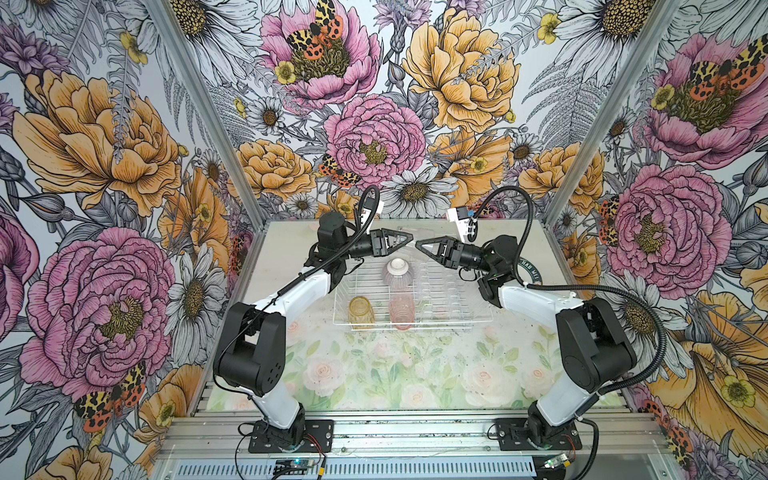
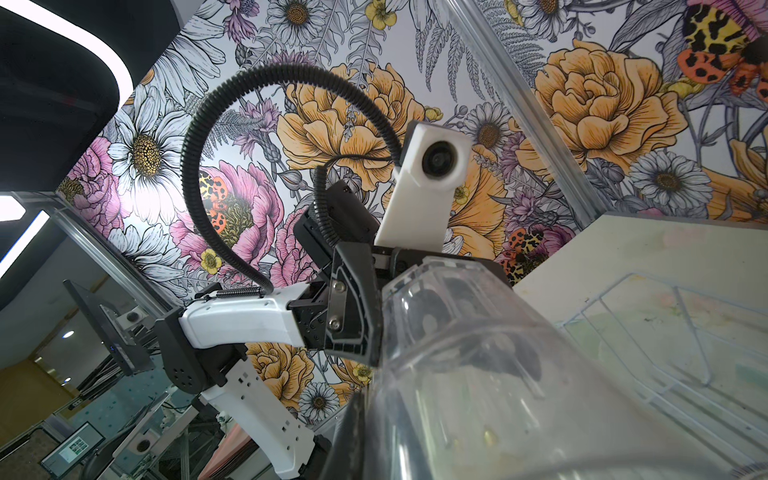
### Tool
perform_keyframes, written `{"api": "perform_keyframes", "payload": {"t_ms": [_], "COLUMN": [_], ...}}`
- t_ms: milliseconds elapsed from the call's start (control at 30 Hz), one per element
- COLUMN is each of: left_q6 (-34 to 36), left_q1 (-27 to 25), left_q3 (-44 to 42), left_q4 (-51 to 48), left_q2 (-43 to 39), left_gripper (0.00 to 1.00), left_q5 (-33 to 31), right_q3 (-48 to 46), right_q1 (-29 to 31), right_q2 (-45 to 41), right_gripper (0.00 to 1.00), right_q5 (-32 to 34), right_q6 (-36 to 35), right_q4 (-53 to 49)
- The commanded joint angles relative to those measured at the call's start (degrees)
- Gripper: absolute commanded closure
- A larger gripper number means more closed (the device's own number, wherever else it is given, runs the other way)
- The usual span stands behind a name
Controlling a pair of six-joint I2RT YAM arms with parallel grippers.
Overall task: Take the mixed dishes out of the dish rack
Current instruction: 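Close the right gripper on the clear glass held by the left gripper, then carry the clear glass toward the robot with the right gripper while the left releases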
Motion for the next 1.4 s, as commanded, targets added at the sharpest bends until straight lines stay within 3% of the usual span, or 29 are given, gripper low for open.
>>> {"api": "perform_keyframes", "payload": {"t_ms": [0, 67, 233, 333, 400, 533, 600, 767, 933, 1033, 1167, 1367], "left_q6": [2.6, 4.1, 7.9, 14.8, 18.9, 28.6, 32.4, 34.0, 35.3, 36.0, 37.3, 38.7], "left_q1": [-1.5, -1.9, -1.0, 0.2, 0.9, 1.7, 1.6, 1.9, 2.5, 2.5, 1.7, -0.1], "left_q3": [-0.7, -1.0, -1.5, -1.5, -1.5, 0.1, 0.8, -1.8, -3.5, -3.7, -3.3, -2.6], "left_q4": [1.5, 1.4, -3.6, -13.8, -20.1, -36.8, -44.3, -50.3, -55.7, -58.6, -62.2, -66.2], "left_q2": [-0.8, -2.1, -5.5, -8.4, -10.8, -15.8, -17.9, -21.9, -23.4, -23.6, -23.8, -23.7], "left_gripper": [0.29, 0.21, 0.21, 0.2, 0.2, 0.22, 0.23, 0.24, 0.25, 0.25, 0.24, 0.23], "left_q5": [0.0, 0.4, -0.6, -3.5, -5.4, -15.8, -23.7, -35.2, -44.5, -48.8, -53.8, -58.3], "right_q3": [1.8, 1.8, 1.8, 2.2, 3.8, 9.5, 10.6, 10.8, 13.9, 15.3, 15.6, 10.3], "right_q1": [0.6, 0.6, 0.4, 0.4, 0.4, 1.0, 1.2, 6.0, 18.4, 26.9, 35.3, 39.2], "right_q2": [0.1, -0.3, -3.2, -7.2, -10.9, -17.4, -20.5, -27.6, -30.4, -30.4, -27.1, -21.9], "right_gripper": [1.0, 1.0, 1.0, 1.0, 1.0, 1.0, 1.0, 1.0, 1.0, 1.0, 1.0, 1.0], "right_q5": [1.3, 0.9, 0.3, 1.1, 3.7, 17.3, 24.2, 40.2, 57.0, 63.1, 66.7, 64.0], "right_q6": [0.0, 0.1, -4.0, -12.8, -23.2, -43.8, -48.3, -54.9, -59.2, -58.5, -54.5, -50.6], "right_q4": [1.0, 1.1, -5.0, -18.1, -34.6, -67.6, -76.1, -90.7, -108.3, -117.2, -126.1, -127.3]}}
